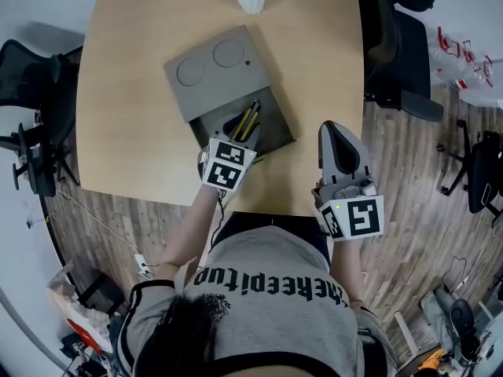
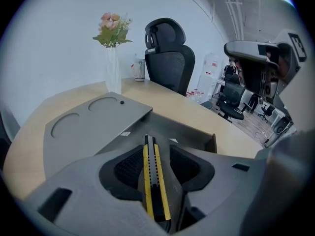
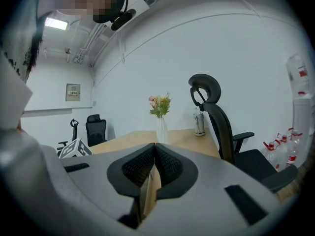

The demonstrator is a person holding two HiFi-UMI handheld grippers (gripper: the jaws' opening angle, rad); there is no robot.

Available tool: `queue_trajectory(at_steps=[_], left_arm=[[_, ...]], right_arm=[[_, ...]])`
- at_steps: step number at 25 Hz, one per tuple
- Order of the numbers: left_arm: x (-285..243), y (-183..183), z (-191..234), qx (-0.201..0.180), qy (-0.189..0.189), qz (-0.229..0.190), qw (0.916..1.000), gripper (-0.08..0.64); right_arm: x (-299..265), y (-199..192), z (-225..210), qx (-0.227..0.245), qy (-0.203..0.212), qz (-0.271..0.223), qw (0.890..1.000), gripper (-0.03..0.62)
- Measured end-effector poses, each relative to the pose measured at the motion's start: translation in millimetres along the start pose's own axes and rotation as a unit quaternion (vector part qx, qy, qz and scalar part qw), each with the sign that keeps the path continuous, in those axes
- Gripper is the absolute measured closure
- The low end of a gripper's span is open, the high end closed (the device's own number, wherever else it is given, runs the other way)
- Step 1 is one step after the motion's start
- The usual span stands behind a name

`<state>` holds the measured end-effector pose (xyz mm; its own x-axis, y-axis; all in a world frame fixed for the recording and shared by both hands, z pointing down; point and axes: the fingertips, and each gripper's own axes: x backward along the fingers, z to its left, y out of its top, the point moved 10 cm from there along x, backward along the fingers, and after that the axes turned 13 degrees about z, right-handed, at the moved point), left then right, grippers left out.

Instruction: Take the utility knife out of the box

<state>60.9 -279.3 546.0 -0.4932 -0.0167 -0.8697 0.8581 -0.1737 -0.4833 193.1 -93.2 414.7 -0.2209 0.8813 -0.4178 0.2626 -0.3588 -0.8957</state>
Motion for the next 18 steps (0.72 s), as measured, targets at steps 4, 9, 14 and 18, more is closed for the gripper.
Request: queue_trajectory(at_steps=[4, 9, 14, 18], left_arm=[[-10, -2, 1, 0.003, 0.008, 0.017, 0.9998, 0.391], [-18, -8, 2, 0.015, 0.012, 0.040, 0.9990, 0.390], [-21, -10, 2, 0.023, 0.013, 0.041, 0.9988, 0.390], [-21, -11, 3, 0.036, 0.016, 0.037, 0.9986, 0.390]], right_arm=[[-2, 0, -6, -0.002, 0.001, 0.002, 1.000, 0.586], [-3, -1, -10, -0.003, 0.004, 0.005, 1.000, 0.586], [-5, -2, -13, -0.003, 0.007, 0.007, 1.000, 0.586], [-6, -2, -13, -0.002, 0.011, 0.008, 1.000, 0.586]])
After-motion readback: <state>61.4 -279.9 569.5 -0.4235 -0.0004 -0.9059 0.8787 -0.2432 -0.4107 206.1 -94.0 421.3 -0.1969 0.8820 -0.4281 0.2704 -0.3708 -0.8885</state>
